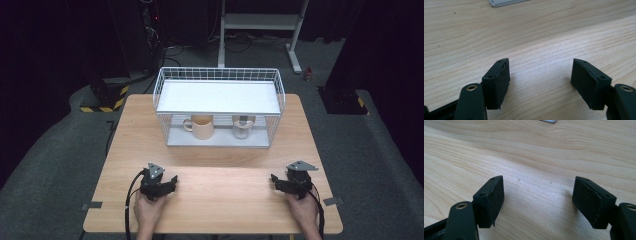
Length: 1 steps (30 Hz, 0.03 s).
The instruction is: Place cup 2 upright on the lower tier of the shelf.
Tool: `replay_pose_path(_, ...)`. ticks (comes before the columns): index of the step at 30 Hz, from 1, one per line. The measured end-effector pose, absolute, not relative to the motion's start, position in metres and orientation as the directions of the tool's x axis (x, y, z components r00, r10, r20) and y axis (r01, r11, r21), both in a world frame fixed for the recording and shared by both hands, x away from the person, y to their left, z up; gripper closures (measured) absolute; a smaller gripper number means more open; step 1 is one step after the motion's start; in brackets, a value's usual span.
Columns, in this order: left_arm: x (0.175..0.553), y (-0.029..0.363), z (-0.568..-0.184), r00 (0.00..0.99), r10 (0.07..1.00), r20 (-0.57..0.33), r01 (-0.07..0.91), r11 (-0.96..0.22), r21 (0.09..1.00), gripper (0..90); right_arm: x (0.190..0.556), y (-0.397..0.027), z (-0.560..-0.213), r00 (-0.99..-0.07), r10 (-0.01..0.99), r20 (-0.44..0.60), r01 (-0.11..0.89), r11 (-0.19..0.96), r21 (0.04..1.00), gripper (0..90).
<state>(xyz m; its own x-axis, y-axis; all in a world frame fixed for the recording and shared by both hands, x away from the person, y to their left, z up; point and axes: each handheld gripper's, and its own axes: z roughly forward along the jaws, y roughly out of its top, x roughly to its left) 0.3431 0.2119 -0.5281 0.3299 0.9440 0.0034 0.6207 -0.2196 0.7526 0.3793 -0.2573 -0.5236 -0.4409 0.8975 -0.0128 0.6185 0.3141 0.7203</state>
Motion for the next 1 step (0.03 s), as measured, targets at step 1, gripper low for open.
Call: replay_pose_path(1, 0.3432, 0.2119, -0.5281, 0.331, 0.944, 0.005, 0.619, -0.221, 0.754, 31.6, 0.3792, -0.2573, -0.5236, -0.440, 0.898, -0.012, 0.619, 0.313, 0.720, 25.6)
